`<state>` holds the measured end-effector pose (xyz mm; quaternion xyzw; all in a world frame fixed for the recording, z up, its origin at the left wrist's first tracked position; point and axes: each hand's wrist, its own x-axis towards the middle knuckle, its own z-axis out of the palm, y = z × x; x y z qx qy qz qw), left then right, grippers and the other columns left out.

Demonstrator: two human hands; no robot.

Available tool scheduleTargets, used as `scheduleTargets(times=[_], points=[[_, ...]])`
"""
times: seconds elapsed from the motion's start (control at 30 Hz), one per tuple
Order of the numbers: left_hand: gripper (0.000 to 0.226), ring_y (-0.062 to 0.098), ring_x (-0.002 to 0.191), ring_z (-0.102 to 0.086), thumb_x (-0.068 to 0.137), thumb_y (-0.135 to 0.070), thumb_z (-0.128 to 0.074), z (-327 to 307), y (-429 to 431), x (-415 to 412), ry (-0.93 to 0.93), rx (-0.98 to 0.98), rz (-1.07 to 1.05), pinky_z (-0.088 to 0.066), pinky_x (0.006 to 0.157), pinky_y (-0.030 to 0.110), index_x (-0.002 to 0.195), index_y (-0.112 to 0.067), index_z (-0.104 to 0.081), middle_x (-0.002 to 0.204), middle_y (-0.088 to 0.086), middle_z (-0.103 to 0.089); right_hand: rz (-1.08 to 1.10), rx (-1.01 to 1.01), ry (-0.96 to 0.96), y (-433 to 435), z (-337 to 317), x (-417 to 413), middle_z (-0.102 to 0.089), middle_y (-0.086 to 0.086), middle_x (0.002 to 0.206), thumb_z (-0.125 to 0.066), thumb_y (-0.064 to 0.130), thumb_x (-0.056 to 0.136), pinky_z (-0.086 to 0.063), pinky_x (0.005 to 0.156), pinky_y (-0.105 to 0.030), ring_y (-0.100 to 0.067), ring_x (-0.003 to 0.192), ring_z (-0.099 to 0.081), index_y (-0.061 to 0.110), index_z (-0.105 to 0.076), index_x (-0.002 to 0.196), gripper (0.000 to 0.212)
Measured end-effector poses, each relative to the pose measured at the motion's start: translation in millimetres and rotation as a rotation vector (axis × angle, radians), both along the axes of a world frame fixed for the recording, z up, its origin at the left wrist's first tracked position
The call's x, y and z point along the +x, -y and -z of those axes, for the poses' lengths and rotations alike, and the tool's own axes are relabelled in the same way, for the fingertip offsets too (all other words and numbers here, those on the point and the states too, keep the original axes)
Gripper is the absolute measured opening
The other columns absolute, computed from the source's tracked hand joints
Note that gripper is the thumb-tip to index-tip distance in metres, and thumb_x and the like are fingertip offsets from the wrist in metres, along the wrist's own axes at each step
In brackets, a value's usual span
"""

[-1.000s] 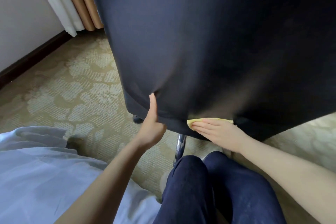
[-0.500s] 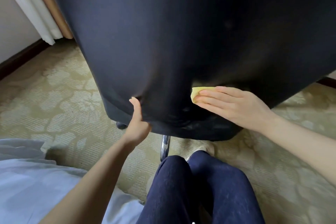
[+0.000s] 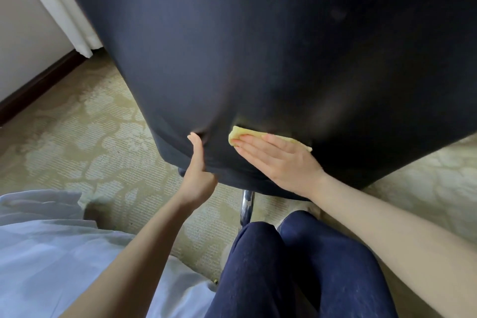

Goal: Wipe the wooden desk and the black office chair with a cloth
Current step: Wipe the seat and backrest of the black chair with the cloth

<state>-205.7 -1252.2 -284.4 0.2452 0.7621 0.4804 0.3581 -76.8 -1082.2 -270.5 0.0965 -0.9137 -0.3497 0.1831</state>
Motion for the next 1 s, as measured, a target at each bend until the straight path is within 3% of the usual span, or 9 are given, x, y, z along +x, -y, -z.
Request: scheduleTargets(times=[0.1,0.2,0.3,0.37,0.53,0.6,0.7,0.83,1.0], points=[[0.103,-0.006,0.123,-0.012,0.082,0.018,-0.035,0.0,0.3,-2.6,-0.016,0.000,0.013,-0.039,0.076,0.000,0.142,-0.036,0.029,0.149,-0.019,0.003,-0.002,0.036,0.135,3.1,33.8,-1.3,-0.030,-0.001,0.152,-0.054,0.022,0.090,-0.013,0.118,-0.035,-0.014,0.140,-0.030,0.012,-0.041,0.143,0.055],[0.104,0.021,0.138,-0.026,0.084,0.018,-0.036,-0.9,0.9,-4.4,-0.037,0.005,0.013,-0.047,0.075,0.011,0.140,-0.039,0.031,0.153,-0.017,0.011,0.034,0.047,0.277,8.6,58.8,1.7,-0.033,0.008,0.150,-0.058,0.028,0.089,-0.018,0.116,-0.029,-0.009,0.139,-0.030,0.019,-0.041,0.142,0.057],[0.105,0.042,0.135,-0.029,0.085,0.015,-0.038,-3.2,0.9,-5.2,-0.055,-0.033,0.015,-0.047,0.092,0.039,0.138,-0.041,0.033,0.157,-0.008,0.017,0.072,0.215,0.432,10.4,88.9,11.6,-0.006,-0.003,0.158,-0.038,0.024,0.098,0.004,0.115,-0.038,-0.017,0.145,-0.005,0.004,-0.012,0.149,0.061],[0.104,0.042,0.137,-0.027,0.084,0.016,-0.037,-4.8,0.3,-5.6,-0.055,-0.037,0.011,-0.047,0.089,0.037,0.138,-0.040,0.033,0.156,-0.007,0.020,0.070,0.376,0.586,5.6,99.4,20.1,0.008,-0.010,0.158,-0.033,0.020,0.100,0.017,0.106,-0.045,-0.023,0.145,0.008,-0.001,0.001,0.149,0.062],[0.106,0.029,0.138,-0.028,0.083,0.019,-0.034,-2.0,-2.2,-7.2,-0.028,-0.026,0.003,-0.042,0.047,0.015,0.138,-0.041,0.033,0.156,-0.008,0.023,0.081,0.369,0.608,-24.2,90.1,51.7,-0.018,0.005,0.153,-0.058,0.035,0.089,0.001,0.112,-0.029,-0.001,0.139,-0.020,0.017,-0.036,0.145,0.062],[0.106,0.027,0.140,-0.023,0.083,0.019,-0.036,0.9,-2.7,-7.2,-0.040,-0.026,-0.005,-0.047,0.054,0.012,0.137,-0.040,0.034,0.156,-0.007,0.023,0.148,0.289,0.470,-30.2,76.6,58.1,-0.008,-0.002,0.154,-0.051,0.042,0.092,-0.004,0.114,-0.017,0.004,0.137,-0.018,0.013,-0.027,0.147,0.067],[0.105,0.029,0.143,-0.018,0.084,0.018,-0.039,3.0,-1.9,-8.5,-0.091,-0.048,-0.021,-0.053,0.075,0.017,0.140,-0.035,0.032,0.157,-0.005,0.020,-0.036,0.288,0.488,-39.3,50.8,66.5,-0.037,0.008,0.147,-0.066,0.030,0.084,-0.019,0.115,-0.028,-0.005,0.135,-0.035,0.021,-0.047,0.137,0.057],[0.100,0.028,0.144,-0.015,0.086,0.011,-0.041,-4.3,-2.9,-4.1,-0.062,-0.014,-0.017,-0.036,0.109,0.037,0.144,-0.030,0.028,0.159,-0.004,0.008,-0.067,0.179,0.416,-44.0,-5.0,75.6,-0.043,0.006,0.144,-0.054,0.019,0.087,-0.033,0.111,-0.026,-0.010,0.134,-0.040,0.018,-0.049,0.136,0.050],[0.095,0.020,0.146,-0.007,0.088,0.010,-0.042,-14.0,-7.3,11.6,-0.010,0.058,-0.051,-0.020,0.117,0.044,0.147,-0.025,0.023,0.159,-0.005,0.009,-0.046,0.117,0.248,-42.5,-59.9,84.4,-0.047,0.000,0.142,-0.044,0.001,0.093,-0.038,0.108,-0.029,-0.013,0.131,-0.044,0.012,-0.051,0.135,0.045]])
